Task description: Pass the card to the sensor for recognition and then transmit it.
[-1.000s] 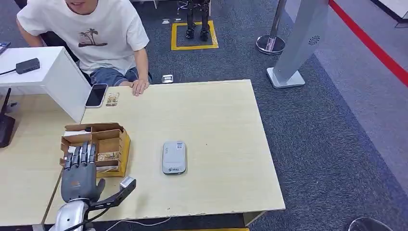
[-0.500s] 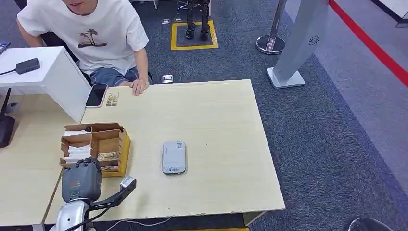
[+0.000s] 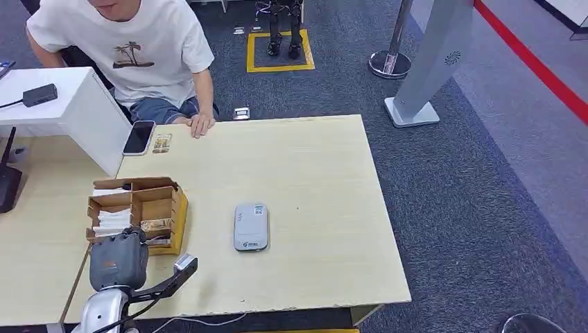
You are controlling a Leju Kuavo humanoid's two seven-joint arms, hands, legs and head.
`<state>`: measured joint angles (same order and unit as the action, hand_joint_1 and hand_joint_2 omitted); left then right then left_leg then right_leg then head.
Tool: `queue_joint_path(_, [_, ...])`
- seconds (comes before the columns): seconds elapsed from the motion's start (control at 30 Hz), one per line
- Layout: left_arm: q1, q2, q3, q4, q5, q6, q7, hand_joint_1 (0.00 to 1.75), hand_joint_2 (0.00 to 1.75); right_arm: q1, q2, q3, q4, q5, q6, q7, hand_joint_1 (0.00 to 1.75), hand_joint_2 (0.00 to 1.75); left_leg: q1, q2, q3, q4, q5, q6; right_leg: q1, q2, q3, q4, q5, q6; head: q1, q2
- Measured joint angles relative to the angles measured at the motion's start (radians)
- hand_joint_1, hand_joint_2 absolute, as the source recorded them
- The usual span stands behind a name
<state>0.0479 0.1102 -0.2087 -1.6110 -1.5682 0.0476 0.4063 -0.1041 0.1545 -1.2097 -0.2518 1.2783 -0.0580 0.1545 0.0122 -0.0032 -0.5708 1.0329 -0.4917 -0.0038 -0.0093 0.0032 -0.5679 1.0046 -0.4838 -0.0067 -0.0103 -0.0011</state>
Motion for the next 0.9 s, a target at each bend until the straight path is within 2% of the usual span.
queue_joint_path(0.57, [-0.010, -0.004, 0.000, 0.000, 0.000, 0.015, -0.009, 1.75, 1.75, 0.000, 0.000, 0.000, 0.000, 0.000, 0.001, -0.003, 0.00, 0.00, 0.000, 0.000, 0.000, 0.000, 0.000, 0.000, 0.000, 0.000, 0.000, 0.000, 0.000, 0.000, 0.000, 0.000])
queue_joint_path(0.6, [-0.020, 0.006, -0.004, -0.002, 0.000, 0.018, 0.000, 1.75, 1.75, 0.000, 0.000, 0.000, 0.000, 0.000, 0.001, -0.003, 0.00, 0.00, 0.000, 0.000, 0.000, 0.000, 0.000, 0.000, 0.000, 0.000, 0.000, 0.000, 0.000, 0.000, 0.000, 0.000])
queue_joint_path(0.67, [-0.086, 0.074, -0.095, -0.048, -0.001, 0.018, 0.043, 1.75, 1.75, 0.000, 0.000, 0.000, 0.000, -0.001, 0.002, -0.007, 0.00, 0.00, 0.000, 0.000, 0.001, 0.000, 0.000, 0.000, 0.000, 0.000, 0.000, 0.000, 0.000, 0.000, 0.000, 0.000])
queue_joint_path(0.73, [-0.142, 0.105, -0.157, -0.079, -0.001, 0.019, 0.026, 1.75, 1.75, -0.001, 0.000, 0.000, 0.000, -0.002, 0.004, -0.012, 0.00, 0.00, 0.000, 0.000, 0.000, 0.000, 0.000, 0.000, 0.000, 0.000, 0.000, 0.000, 0.000, 0.000, 0.002, 0.000])
queue_joint_path(0.9, [-0.170, 0.124, -0.192, -0.099, -0.001, 0.022, 0.021, 1.75, 1.75, 0.000, 0.000, 0.000, 0.000, -0.002, 0.004, -0.013, 0.00, 0.00, 0.000, 0.000, 0.000, 0.000, 0.000, 0.000, 0.000, 0.000, 0.000, 0.000, 0.000, 0.000, 0.002, 0.000])
